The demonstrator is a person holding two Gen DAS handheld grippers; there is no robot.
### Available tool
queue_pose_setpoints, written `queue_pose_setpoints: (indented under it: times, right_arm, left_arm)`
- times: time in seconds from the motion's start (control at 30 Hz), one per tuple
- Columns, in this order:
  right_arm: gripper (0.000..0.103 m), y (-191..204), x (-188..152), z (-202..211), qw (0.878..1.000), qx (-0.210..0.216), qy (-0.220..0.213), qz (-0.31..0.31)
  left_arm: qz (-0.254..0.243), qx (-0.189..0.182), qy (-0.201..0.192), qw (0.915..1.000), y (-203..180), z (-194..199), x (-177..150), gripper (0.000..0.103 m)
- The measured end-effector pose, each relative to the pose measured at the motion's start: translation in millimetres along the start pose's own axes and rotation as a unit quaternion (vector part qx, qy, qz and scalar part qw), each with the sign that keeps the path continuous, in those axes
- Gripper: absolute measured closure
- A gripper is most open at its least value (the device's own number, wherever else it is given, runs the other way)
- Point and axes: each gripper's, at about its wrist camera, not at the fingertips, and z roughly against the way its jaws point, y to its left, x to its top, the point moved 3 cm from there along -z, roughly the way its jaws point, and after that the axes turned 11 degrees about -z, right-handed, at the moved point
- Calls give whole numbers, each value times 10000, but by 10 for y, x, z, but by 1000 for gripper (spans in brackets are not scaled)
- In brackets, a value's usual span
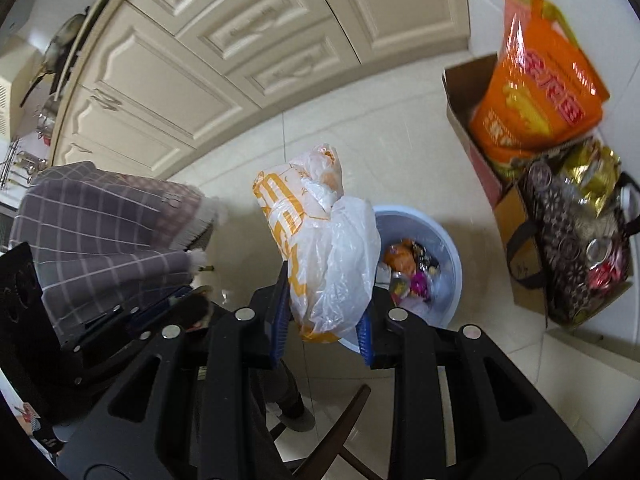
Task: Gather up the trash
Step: 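Carry both items to the blue bin and open both tools over it, then swing both tools back over the table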
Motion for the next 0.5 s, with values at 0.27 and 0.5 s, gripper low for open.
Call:
queue_pose_setpoints:
  times: [0.27, 0.5]
  right_arm:
    - [11, -244, 35, -107, 9985, -166, -29, -530]
    - [6, -190, 56, 67, 9980, -254, -255, -529]
  left_arm:
    - [-71, 99, 9, 9999, -8, -128, -2, 13]
    - [126, 422, -354, 9984, 50, 225, 67, 11]
